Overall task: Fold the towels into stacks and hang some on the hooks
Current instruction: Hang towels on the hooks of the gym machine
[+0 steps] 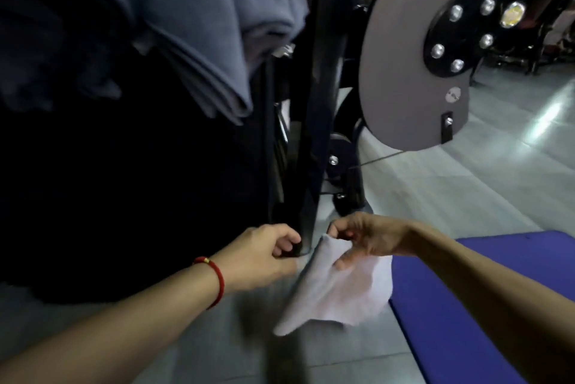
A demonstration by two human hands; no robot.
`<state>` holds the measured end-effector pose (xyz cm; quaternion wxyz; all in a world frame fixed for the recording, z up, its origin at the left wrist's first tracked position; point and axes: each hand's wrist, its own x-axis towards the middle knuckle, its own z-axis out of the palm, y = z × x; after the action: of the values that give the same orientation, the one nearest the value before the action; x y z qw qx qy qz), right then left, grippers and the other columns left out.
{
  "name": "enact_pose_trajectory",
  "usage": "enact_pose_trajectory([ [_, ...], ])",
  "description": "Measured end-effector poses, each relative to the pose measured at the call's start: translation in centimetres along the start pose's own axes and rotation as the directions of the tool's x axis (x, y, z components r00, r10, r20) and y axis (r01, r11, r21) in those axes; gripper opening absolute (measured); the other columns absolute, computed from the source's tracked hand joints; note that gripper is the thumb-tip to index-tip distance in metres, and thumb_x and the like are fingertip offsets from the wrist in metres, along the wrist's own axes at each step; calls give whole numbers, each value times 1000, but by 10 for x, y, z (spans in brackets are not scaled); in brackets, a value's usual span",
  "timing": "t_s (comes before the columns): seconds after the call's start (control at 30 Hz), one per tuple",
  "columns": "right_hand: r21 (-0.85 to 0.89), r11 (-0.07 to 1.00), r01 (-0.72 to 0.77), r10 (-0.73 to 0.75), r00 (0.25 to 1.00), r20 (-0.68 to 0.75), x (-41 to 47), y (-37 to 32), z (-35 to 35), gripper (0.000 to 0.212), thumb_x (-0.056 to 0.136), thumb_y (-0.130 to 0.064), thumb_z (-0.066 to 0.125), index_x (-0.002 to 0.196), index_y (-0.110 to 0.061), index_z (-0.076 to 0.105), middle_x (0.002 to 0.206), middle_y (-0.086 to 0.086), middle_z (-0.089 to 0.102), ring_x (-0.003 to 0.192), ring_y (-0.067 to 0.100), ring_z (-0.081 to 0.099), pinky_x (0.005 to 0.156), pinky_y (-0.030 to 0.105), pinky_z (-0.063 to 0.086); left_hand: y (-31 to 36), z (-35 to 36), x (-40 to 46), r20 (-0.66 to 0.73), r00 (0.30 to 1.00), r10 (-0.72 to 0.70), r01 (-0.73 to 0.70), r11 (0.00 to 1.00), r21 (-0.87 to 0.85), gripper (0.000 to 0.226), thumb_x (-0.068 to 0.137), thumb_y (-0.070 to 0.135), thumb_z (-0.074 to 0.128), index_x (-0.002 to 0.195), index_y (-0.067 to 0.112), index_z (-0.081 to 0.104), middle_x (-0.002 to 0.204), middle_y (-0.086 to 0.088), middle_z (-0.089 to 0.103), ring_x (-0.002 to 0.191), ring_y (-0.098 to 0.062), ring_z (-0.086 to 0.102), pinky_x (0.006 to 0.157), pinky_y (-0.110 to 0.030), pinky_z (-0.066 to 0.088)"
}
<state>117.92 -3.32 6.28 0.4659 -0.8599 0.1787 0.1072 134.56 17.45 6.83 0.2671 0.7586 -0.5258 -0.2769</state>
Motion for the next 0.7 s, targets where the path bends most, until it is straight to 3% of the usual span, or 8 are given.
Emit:
enact_pose_trajectory([
  [0.1,65,978,198,-203,976,81,33,-73,34,27,83,-8,84,101,-5,65,94,2,65,91,13,61,83,28,51,-36,-24,-50,-86,996,-10,3,997,-75,59,84,51,73,138,42,50,123,20,62,111,5,60,95,-19,51],
  [0.23,158,920,358,-362,932,-4,75,-157,98,25,85,-8,82,104,-4,66,101,17,71,93,21,68,84,36,57,-85,-62,-119,-306,948,-83,30,985,-172,21,94,39,66,115,37,64,103,19,70,98,2,66,85,-30,57],
  [0.3,16,885,465,-462,881,-100,99,-186,130,25,85,-20,84,105,-16,70,104,8,70,97,17,70,88,37,59,-108,-79,-147,-435,887,-156,60,972,-227,12,98,33,62,108,35,67,100,16,72,95,-3,68,85,-35,58],
  [0.4,-199,816,543,-578,773,-260,124,-220,178,36,86,-35,82,119,-34,67,115,-17,59,109,4,61,93,23,53,-134,-105,-184,-539,821,-188,53,966,-255,12,100,30,61,109,31,69,102,10,73,95,-7,69,87,-42,57],
  [0.5,-207,747,632,-660,666,-347,134,-249,221,41,93,-37,72,131,-35,56,121,-23,54,118,1,55,96,14,45,-150,-128,-212,-585,798,-147,-28,960,-279,25,102,31,58,126,37,62,116,14,71,109,-5,67,94,-37,55],
  [0.57,-217,714,665,-690,617,-378,146,-266,239,33,95,-34,71,123,-30,56,116,-22,56,113,3,57,93,16,47,-161,-139,-221,-618,774,-137,-63,955,-290,31,103,33,55,133,43,55,123,20,67,120,-3,61,100,-29,49],
  [0.63,-236,683,691,-722,592,-357,160,-281,250,26,93,-31,73,114,-26,59,109,-19,59,106,5,60,89,17,48,-168,-150,-228,-637,744,-203,-124,894,-430,27,104,38,51,128,45,59,126,18,66,127,-9,58,106,-28,45],
  [0.7,-175,688,705,-713,610,-346,172,-295,259,21,92,-25,75,108,-25,62,103,-16,63,101,7,63,85,18,50,-178,-161,-234,-602,750,-273,-220,756,-617,32,101,44,48,126,38,67,130,8,68,127,-16,60,110,-43,45],
])
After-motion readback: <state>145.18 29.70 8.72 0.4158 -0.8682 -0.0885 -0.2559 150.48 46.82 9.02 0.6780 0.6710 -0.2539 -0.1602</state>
